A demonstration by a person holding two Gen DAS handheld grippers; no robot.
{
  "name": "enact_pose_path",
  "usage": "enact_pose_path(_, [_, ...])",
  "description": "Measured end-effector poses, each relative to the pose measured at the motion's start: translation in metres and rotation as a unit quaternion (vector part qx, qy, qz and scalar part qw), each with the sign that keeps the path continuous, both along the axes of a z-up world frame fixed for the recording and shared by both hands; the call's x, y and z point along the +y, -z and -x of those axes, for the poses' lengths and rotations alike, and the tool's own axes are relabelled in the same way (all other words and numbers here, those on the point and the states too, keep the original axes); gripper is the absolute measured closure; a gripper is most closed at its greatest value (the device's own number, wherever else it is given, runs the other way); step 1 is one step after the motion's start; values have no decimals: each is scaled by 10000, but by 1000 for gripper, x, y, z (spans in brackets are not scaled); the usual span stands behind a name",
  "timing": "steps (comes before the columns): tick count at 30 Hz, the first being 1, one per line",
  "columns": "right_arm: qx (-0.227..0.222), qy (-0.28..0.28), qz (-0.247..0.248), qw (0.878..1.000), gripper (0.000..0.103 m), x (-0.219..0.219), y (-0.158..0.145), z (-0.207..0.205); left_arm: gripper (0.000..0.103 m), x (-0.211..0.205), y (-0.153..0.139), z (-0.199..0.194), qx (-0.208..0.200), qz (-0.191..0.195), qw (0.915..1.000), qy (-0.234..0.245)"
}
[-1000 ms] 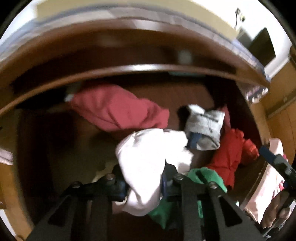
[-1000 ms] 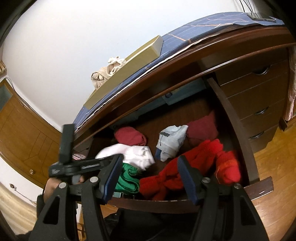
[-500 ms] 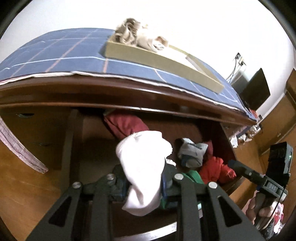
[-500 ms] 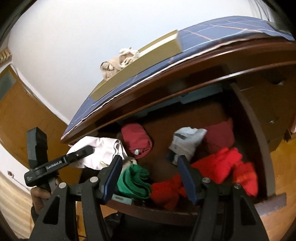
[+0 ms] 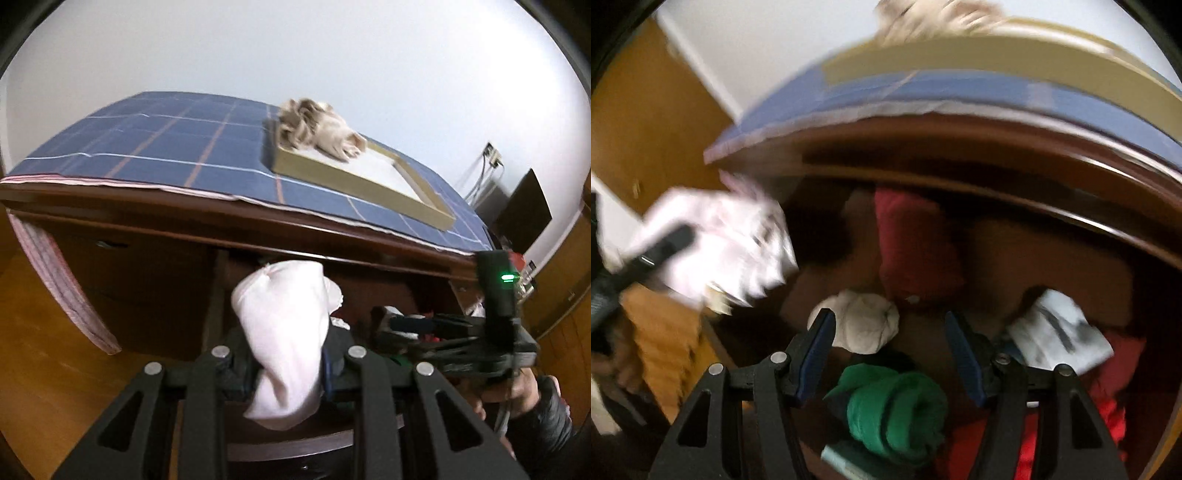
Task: Take underwear out of drawer
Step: 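Grasp the dark red underwear with the right tool while the left tool holds the pink one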
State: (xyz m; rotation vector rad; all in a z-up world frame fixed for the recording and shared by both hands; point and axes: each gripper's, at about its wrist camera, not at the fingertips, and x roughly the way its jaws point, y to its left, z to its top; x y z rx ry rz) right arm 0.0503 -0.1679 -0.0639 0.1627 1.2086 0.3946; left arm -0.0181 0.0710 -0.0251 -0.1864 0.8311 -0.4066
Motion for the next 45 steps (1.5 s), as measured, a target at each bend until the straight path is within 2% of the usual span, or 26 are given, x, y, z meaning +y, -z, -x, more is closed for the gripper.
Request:
enact_pose_path(3, [214, -396, 475, 9979, 39, 24, 11, -18, 78, 10, 0, 0, -3, 31, 10000, -66])
enact_pose_path(11, [435, -563, 1456, 9868, 40, 46, 47, -53, 78, 28, 6, -2, 28, 201, 9997, -127])
enact_pose_path(14, [476, -643, 1747, 9814, 62, 44, 55, -58, 78, 31, 9, -4, 83, 235, 9996, -157])
enact_pose_path(15, [488, -699, 1745, 9810, 67, 44, 56, -58, 78, 32, 10, -5, 98, 240, 9995, -167])
enact_pose_path(18, [545, -1011, 1807, 9768, 73, 37, 56, -52, 78, 30, 11, -6, 107, 267, 9995, -156])
enact_pose_path(24, [848, -957, 1269, 9836, 77, 1, 46, -22, 78, 22, 16, -8, 175, 304, 9994, 6])
enact_pose_path(27, [883, -906, 1271, 9838, 77, -13, 45, -5, 78, 15, 16, -8, 196, 296, 9993, 91])
enact_pose_path(29, [852, -808, 1085, 9871, 77, -20, 44, -3, 78, 11, 13, -6, 179, 270, 9994, 145])
enact_pose_path(31, [813, -755, 994, 9888, 71, -20, 43, -6, 78, 6, 10, -4, 133, 220, 9995, 190])
enact_pose_path(33, [668, -776, 980, 9899, 50, -16, 42, -13, 78, 3, 7, -2, 101, 176, 9996, 201])
enact_pose_path(35, [451, -908, 1173, 9879, 41, -6, 40, -14, 78, 1, 5, -1, 88, 146, 9996, 204])
enact_pose_path(37, [314, -1139, 1535, 9811, 41, 10, 48, -20, 78, -1, 4, -1, 86, 118, 9997, 210])
enact_pose_path(41, [597, -1357, 1689, 9744, 42, 31, 71, -36, 78, -2, 4, -1, 101, 113, 9997, 203])
enact_pose_path(43, [586, -1367, 1992, 9686, 57, 33, 76, -38, 78, 0, 4, -2, 101, 141, 9997, 197])
enact_pose_path(45, [592, -1355, 1928, 9700, 69, 30, 74, -37, 78, 0, 5, -3, 110, 161, 9996, 186])
